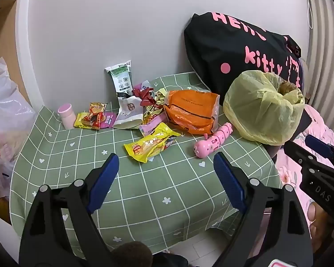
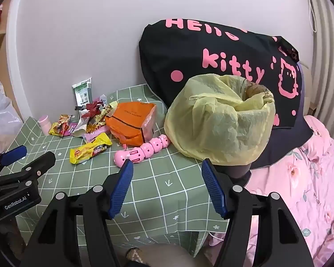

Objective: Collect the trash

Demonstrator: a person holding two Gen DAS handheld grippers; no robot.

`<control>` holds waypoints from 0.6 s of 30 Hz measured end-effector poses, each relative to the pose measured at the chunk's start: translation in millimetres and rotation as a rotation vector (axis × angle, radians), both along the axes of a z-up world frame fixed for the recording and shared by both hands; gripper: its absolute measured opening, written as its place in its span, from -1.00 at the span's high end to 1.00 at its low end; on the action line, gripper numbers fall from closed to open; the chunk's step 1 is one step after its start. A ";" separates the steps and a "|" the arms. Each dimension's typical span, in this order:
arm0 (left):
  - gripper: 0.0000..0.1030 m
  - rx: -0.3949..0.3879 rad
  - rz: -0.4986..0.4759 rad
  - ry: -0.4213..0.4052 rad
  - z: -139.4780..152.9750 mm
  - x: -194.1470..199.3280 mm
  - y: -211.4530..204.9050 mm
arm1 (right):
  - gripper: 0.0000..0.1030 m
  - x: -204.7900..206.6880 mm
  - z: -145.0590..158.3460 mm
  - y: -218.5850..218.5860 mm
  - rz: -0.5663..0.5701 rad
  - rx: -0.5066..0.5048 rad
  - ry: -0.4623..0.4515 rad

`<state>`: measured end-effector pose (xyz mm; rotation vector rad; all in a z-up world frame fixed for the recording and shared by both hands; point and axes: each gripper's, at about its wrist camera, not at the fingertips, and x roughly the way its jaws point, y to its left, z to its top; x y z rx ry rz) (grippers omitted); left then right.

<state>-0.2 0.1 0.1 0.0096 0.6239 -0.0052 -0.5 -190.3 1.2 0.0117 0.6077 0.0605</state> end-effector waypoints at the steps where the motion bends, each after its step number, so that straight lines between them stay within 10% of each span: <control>1: -0.60 0.000 -0.001 0.001 0.0 0.0 0.0 | -0.17 0.0 -0.3 -0.2 0.000 -0.001 0.002; 18: -0.60 -0.031 -0.020 -0.020 7.5 0.2 2.7 | -0.17 -2.3 9.2 0.6 -0.020 -0.001 -0.032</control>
